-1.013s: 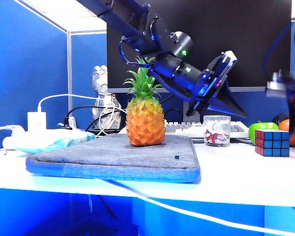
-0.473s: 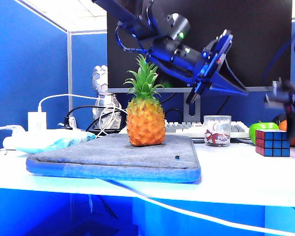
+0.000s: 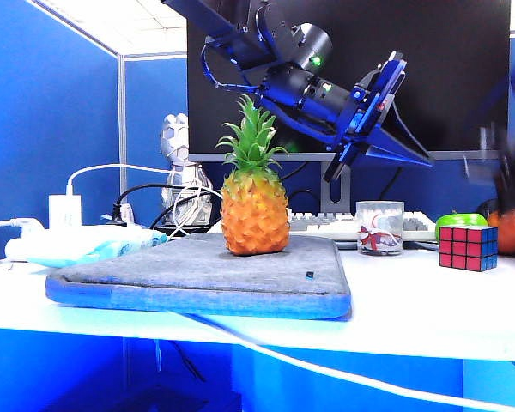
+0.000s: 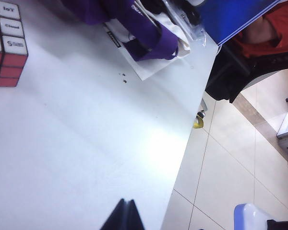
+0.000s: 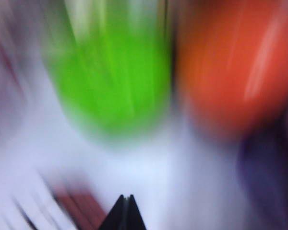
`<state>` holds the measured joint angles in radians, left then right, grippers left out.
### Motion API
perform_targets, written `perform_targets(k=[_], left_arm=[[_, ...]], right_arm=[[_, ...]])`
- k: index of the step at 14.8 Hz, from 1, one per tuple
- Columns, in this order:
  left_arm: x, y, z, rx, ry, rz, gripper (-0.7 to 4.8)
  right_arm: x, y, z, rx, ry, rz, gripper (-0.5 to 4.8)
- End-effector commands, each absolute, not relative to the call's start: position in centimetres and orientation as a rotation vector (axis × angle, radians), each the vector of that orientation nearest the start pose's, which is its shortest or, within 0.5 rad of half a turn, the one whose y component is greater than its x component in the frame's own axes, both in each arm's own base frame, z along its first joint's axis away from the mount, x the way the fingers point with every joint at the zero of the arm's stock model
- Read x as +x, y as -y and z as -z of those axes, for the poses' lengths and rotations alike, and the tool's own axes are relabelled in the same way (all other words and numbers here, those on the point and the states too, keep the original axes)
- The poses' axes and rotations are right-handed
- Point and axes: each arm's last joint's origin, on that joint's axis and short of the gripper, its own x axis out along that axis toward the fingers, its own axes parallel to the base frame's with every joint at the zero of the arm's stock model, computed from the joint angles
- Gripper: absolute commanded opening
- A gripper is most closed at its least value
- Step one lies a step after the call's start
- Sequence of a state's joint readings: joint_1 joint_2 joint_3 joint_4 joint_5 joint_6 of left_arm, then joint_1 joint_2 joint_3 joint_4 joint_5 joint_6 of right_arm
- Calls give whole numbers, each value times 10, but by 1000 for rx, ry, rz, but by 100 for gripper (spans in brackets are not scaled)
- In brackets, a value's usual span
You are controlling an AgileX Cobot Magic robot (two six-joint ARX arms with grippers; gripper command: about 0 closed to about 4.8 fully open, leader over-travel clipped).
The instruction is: Rotate the Rubik's Cube so that its red face is facing towards you.
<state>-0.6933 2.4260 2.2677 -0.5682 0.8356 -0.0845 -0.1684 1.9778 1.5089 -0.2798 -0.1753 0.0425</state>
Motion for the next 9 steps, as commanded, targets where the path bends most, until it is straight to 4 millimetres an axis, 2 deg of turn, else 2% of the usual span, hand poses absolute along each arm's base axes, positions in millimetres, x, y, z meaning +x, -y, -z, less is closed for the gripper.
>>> perform_targets(k=[1,2,4,9], left_arm=[[398,359,-247,-123,-828,1433,-5],[398,358,-249,-123,-825,1435,-5],[398,354,-253,-118,-831,1425,-5],[407,328,-252,-58,-900,1314,-5]], right_arm=[[440,69,-257,174,-727,7,-6],[439,63,-263,177,-764,-8,-6],[438,57,-262,186,-787,-42,-6],[441,60,-254,174,-793,-7,-6]])
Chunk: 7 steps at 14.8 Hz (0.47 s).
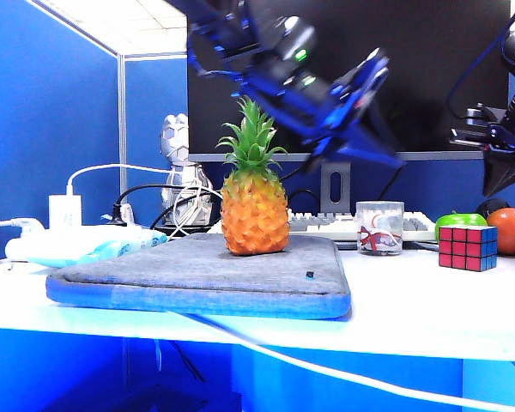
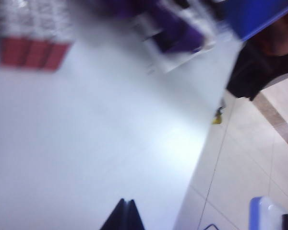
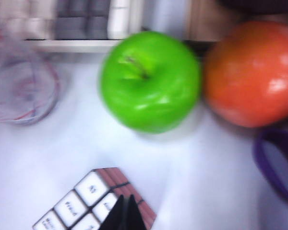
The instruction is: Rotate the Rubik's Cube so that its red face is facing towards you.
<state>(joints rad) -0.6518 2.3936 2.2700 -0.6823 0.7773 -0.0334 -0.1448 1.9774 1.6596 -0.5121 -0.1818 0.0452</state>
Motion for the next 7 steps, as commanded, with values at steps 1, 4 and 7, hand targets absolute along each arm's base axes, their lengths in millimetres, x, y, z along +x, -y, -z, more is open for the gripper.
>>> perform_targets(k=[1,4,7], left_arm=[[409,324,-252,-57,-904,1308,-5],[410,323,-252,-48,-895,1310,-5],[410,323,-253,-47,-880,1312,-5]], right_arm=[[445,60,-242,181,-822,-11,-6],[452,54,-220,187,-875,-29,-6],[458,47,-222,180,-827,-44,-6]])
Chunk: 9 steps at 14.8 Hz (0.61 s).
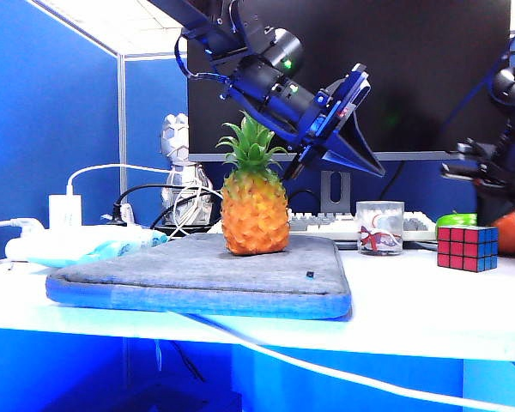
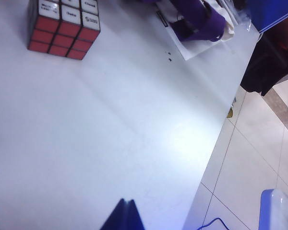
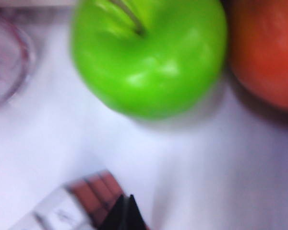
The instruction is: Rotate the Rubik's Cube so that its red face is facing towards you.
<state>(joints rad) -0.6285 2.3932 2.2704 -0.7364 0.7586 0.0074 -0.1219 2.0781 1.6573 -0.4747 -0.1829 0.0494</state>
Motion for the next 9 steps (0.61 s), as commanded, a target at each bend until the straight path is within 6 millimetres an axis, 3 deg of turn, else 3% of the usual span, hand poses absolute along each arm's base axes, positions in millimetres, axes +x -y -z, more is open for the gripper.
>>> perform_targets(k=[1,4,9], left_arm=[[411,323,-254,-48,-879,1313,-5],[410,323,-253,-48,-881,1313,-5],[407,324,-252,-55,-922,1321,-5]], right_arm=[[458,44,-222,180,-828,-48,-6],[458,35,-217,208,-857,-105,-6],[456,3,-215,201,-901,-186,-6]])
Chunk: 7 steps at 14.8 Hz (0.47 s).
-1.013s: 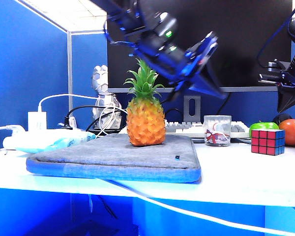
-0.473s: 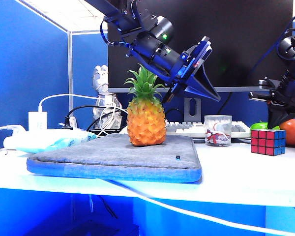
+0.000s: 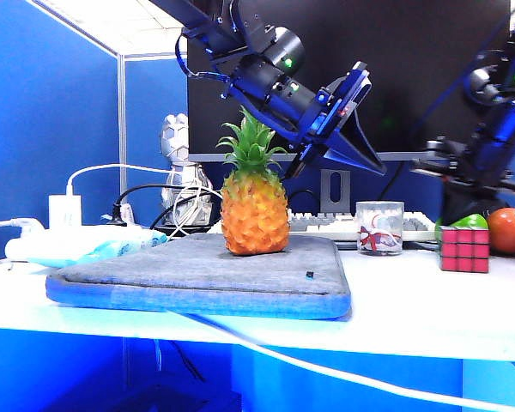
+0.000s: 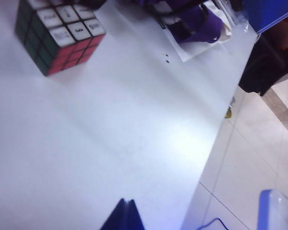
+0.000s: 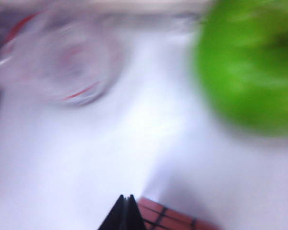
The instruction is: Rotate the Rubik's Cube so that its red face is facing towards you.
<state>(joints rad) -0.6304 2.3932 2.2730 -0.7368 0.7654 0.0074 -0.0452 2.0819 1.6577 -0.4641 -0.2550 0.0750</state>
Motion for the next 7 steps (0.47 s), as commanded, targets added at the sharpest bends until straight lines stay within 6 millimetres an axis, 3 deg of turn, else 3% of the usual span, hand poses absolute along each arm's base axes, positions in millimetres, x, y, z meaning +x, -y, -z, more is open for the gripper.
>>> perform_targets(k=[1,2,5,7], left_arm=[[405,323,-251,-60,-936,1334,-5],[405,324,-251,-59,-939,1334,-5],[403,325,-268,-30,-838,1348,-5],[400,323,-280,-23,-807,1346,-5]], right_arm=[[456,-2,-215,196,-910,-195,-6],[457,-5,-216,191,-892,-203,-6],[459,6,-258,144,-679,-155,-6],[456,18,-267,126,-717,-106,-6]])
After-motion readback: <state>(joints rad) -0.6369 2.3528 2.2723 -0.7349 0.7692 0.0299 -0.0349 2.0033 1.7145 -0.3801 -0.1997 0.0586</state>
